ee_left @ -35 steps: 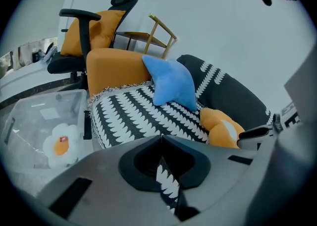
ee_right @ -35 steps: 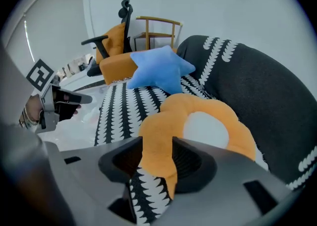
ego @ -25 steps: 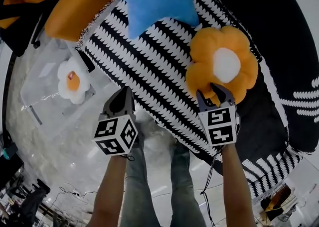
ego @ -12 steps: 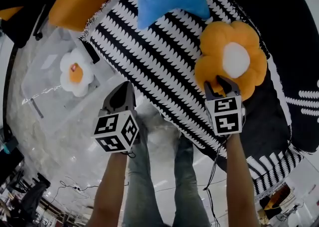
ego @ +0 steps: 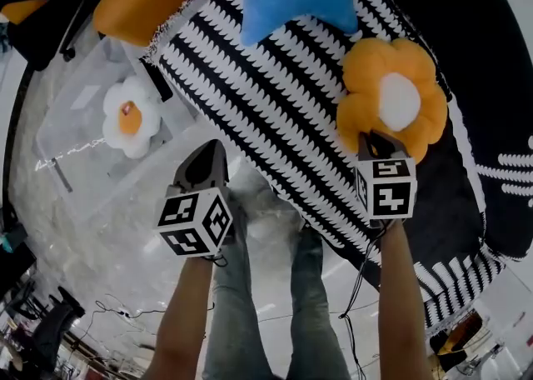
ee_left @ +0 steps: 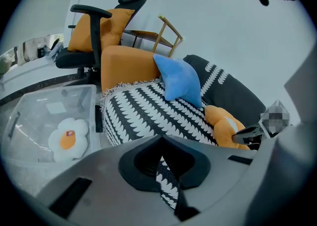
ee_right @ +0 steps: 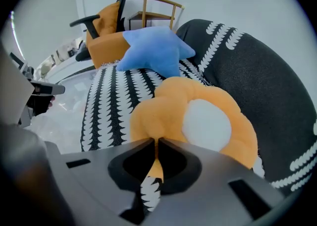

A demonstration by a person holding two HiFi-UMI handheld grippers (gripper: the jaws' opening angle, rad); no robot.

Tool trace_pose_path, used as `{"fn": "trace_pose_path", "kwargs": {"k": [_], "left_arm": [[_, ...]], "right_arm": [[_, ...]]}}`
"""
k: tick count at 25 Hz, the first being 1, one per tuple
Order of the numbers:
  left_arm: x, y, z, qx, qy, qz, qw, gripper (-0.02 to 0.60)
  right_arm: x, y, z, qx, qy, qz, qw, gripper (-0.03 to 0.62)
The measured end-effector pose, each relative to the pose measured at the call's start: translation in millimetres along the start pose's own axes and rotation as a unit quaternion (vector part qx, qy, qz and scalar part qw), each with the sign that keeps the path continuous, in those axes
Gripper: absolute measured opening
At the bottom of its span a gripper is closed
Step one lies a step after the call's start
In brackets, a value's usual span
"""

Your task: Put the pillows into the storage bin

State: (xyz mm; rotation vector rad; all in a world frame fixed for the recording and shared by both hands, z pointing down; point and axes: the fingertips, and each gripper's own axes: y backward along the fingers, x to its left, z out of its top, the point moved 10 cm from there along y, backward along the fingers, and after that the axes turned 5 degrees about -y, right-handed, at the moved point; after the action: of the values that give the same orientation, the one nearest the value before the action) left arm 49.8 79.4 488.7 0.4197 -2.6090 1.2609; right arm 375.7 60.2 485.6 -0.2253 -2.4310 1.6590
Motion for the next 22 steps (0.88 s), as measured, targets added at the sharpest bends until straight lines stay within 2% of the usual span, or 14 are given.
{"fn": "trace_pose_path", "kwargs": {"k": [3,7,10,12,15,18,22], "left_arm": [[-4,8,-4,0.002,0.002,-0.001,1.0,0.011],[-13,19,2,-0.012,-0.015,-0.003,0.9998,0.011],[-24,32,6,-0.014,-0.011,-0.004,0.9998,0.011],[-29,38,10,-0.018,-0.012,-0.004,0.9998,0.011],[-36,40,24,-0.034,-0.034,-0.011,0.9988,0.011],[-53,54,32,-0.042,-0.049,-0.018,0.9978,0.011],[-66,66,45,-0.064,-0.057,-0.019,0.9962,0.011]], "right_arm": [[-4,10,-4,-0.003,-0.007,-0.003,1.0,0.017],[-11,32,-11,-0.036,-0.033,-0.018,0.999,0.014],[-15,54,-13,-0.049,-0.029,-0.027,0.998,0.014],[-16,62,-11,-0.058,-0.028,-0.024,0.998,0.014],[-19,72,-6,-0.088,-0.054,-0.014,0.995,0.014],[-29,101,-4,-0.111,-0.084,0.0,0.99,0.012],[-39,135,9,-0.153,-0.1,0.015,0.983,0.011]]}}
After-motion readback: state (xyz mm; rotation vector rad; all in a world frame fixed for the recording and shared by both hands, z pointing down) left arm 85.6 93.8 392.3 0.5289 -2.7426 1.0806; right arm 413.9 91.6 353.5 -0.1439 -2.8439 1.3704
